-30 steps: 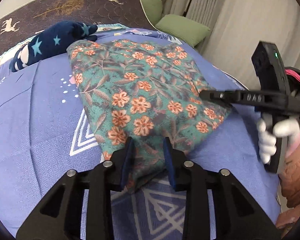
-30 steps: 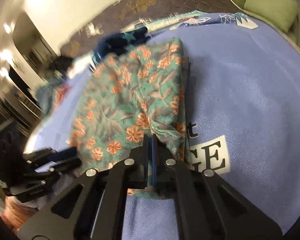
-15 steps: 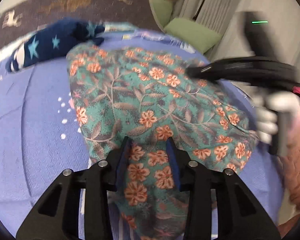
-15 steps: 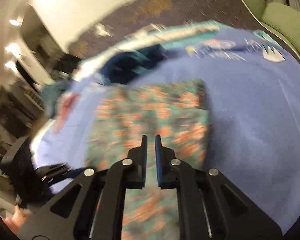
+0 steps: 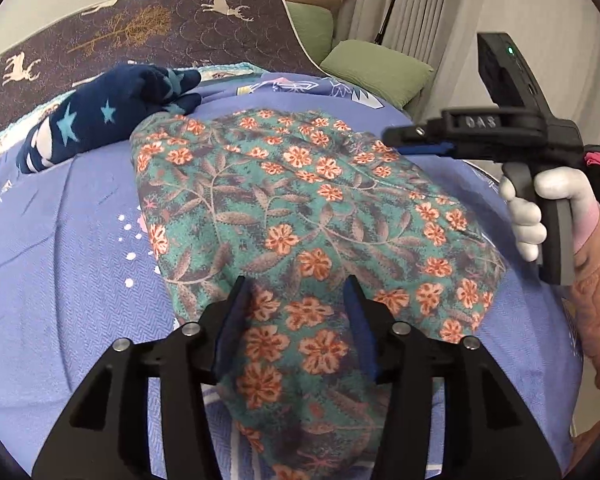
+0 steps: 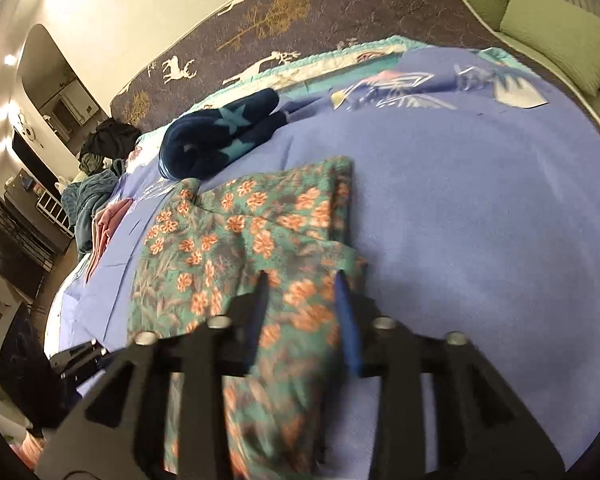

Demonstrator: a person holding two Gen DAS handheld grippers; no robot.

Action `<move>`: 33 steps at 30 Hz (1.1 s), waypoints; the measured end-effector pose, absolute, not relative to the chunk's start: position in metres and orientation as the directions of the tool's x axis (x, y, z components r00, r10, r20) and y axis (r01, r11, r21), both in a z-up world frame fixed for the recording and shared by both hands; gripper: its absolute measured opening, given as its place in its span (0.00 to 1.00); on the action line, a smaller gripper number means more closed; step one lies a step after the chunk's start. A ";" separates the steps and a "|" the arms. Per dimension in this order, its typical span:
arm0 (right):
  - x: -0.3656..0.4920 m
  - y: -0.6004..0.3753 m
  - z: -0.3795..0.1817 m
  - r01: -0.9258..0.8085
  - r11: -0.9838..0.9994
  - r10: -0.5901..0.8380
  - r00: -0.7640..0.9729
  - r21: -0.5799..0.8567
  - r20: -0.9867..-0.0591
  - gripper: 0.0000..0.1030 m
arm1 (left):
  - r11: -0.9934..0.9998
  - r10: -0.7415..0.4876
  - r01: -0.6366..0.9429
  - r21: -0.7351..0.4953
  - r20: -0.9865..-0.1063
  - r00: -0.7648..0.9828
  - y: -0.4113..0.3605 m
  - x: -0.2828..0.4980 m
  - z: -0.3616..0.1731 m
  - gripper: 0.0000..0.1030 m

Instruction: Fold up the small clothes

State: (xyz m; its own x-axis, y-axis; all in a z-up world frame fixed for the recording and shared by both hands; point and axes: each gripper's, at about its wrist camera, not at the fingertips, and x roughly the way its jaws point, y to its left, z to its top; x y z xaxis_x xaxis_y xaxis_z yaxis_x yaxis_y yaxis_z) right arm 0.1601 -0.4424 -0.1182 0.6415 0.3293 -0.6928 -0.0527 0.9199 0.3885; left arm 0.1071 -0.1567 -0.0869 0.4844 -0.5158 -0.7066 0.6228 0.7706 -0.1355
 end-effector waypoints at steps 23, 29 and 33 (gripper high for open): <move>0.176 -0.431 -0.147 -0.205 0.856 0.509 0.498 0.475 -0.702 0.68 | 0.841 -0.475 0.501 -0.204 -0.723 0.502 -0.121 0.182 -0.080 0.65; 0.209 -0.423 -0.151 -0.290 0.818 0.574 0.464 0.497 -0.674 0.69 | 0.742 -0.633 0.520 -0.422 -0.696 0.339 -0.127 0.239 -0.102 0.65; 0.218 -0.419 -0.151 -0.296 0.810 0.585 0.466 0.506 -0.664 0.42 | 0.741 -0.637 0.516 -0.431 -0.694 0.334 -0.136 0.253 -0.105 0.20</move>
